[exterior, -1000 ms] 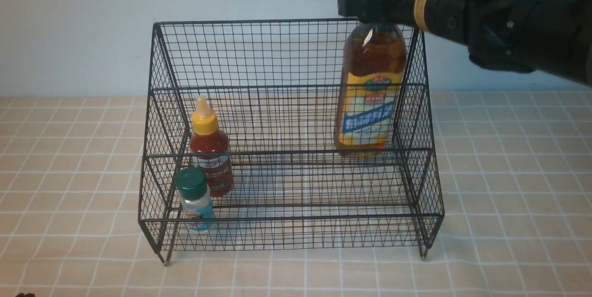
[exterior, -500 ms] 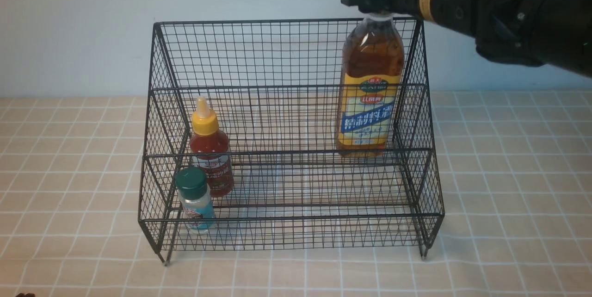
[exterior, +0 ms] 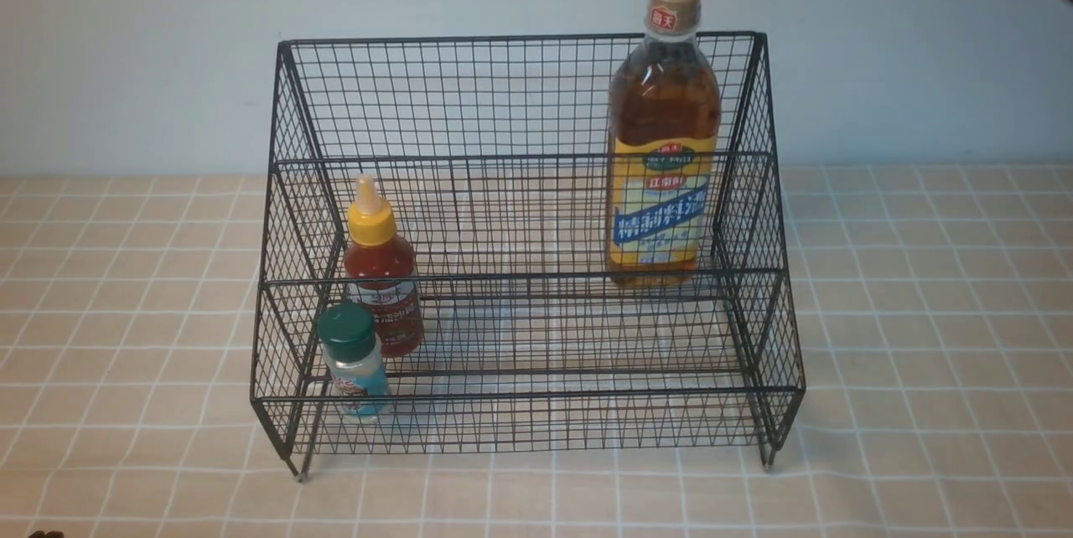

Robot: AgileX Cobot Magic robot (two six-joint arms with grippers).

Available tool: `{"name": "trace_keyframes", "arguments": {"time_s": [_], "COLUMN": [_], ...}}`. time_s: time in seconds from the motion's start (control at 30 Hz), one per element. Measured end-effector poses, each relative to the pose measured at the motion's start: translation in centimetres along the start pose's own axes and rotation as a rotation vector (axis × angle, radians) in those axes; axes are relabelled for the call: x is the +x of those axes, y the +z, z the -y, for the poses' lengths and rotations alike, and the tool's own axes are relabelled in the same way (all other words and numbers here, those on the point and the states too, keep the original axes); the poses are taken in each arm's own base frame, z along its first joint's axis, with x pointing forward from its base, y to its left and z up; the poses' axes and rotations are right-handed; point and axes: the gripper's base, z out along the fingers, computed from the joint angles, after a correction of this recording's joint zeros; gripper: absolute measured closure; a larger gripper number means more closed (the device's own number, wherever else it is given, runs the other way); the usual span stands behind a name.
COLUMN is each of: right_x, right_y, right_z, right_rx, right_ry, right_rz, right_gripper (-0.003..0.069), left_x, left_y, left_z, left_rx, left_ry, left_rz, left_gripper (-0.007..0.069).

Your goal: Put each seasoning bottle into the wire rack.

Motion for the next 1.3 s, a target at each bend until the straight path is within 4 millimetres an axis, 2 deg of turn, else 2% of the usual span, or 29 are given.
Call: {"name": "trace_keyframes", "arguments": {"time_s": [0.03, 0.13, 0.17, 0.23, 0.27, 0.3, 0.37, 0.43, 0.53, 0.57, 0.6, 0.73, 0.77, 0.8, 0.87, 0.97, 1.03, 1.07, 1.17, 1.3], "right_x": [-0.7, -1.3, -1.6, -1.8, -1.8, -1.8, -1.7, -1.4, 0.0, 0.4, 1.3, 3.8, 3.8, 4.3, 4.2, 3.2, 0.6, 0.4, -2.9, -5.2], "right_y": [-0.6, -1.1, -1.4, -1.5, -1.5, -1.6, -1.7, -2.0, -2.6, -2.8, -3.2, -4.1, -4.1, -4.3, -4.7, -5.6, -7.5, -7.7, -10.8, -13.5], "right_z": [0.1, 0.2, 0.3, 0.9, 0.9, 1.5, 2.1, 3.1, 4.3, 4.4, 4.4, 2.6, 2.6, 1.5, 0.5, -0.4, -0.9, -0.9, -0.9, -0.8], "right_rx": [0.004, 0.011, 0.028, 0.093, 0.101, 0.162, 0.228, 0.318, 0.419, 0.425, 0.423, 0.265, 0.261, 0.151, 0.056, -0.028, -0.083, -0.087, -0.108, -0.109], "right_ry": [-0.108, -0.273, -0.434, -0.685, -0.703, -0.803, -0.838, -0.782, -0.544, -0.502, -0.385, -0.105, -0.118, -0.034, 0.046, 0.126, 0.208, 0.217, 0.264, 0.289], "right_rz": [0.018, 0.034, 0.039, 0.020, 0.016, -0.013, -0.052, -0.120, -0.283, -0.323, -0.421, -0.664, -0.666, -0.729, -0.747, -0.716, -0.618, -0.608, -0.462, -0.321], "right_gripper": [0.0434, 0.0505, 0.0565, 0.0634, 0.0642, 0.0659, 0.0666, 0.0670, 0.0671, 0.0671, 0.0671, 0.0671, 0.0671, 0.0671, 0.0672, 0.0672, 0.0672, 0.0672, 0.0672, 0.0672], "left_x": [0.0, 0.0, 0.0, 0.0, 0.0, 0.0, 0.0, 0.0, 0.0, 0.0, 0.0, 0.0, 0.0, 0.0, 0.0, 0.0, 0.0, 0.0, 0.0, 0.0], "left_y": [0.0, 0.0, 0.0, 0.0, 0.0, 0.0, 0.0, 0.0, 0.0, 0.0, 0.0, 0.0, 0.0, 0.0, 0.0, 0.0, 0.0, 0.0, 0.0, 0.0], "left_z": [0.0, 0.0, 0.0, 0.0, 0.0, 0.0, 0.0, 0.0, 0.0, 0.0, 0.0, 0.0, 0.0, 0.0, 0.0, 0.0, 0.0, 0.0, 0.0, 0.0], "left_rx": [0.000, 0.000, 0.000, 0.000, 0.000, 0.000, 0.000, 0.000, 0.000, 0.000, 0.000, 0.000, 0.000, 0.000, 0.000, 0.000, 0.000, 0.000, 0.000, 0.000], "left_ry": [0.000, 0.000, 0.000, 0.000, 0.000, 0.000, 0.000, 0.000, 0.000, 0.000, 0.000, 0.000, 0.000, 0.000, 0.000, 0.000, 0.000, 0.000, 0.000, 0.000], "left_rz": [0.000, 0.000, 0.000, 0.000, 0.000, 0.000, 0.000, 0.000, 0.000, 0.000, 0.000, 0.000, 0.000, 0.000, 0.000, 0.000, 0.000, 0.000, 0.000, 0.000], "left_gripper": [0.0631, 0.0631, 0.0631, 0.0631, 0.0631, 0.0631, 0.0631, 0.0631, 0.0631, 0.0631, 0.0631, 0.0631, 0.0631, 0.0631, 0.0631, 0.0631, 0.0631, 0.0631, 0.0631, 0.0631]}}
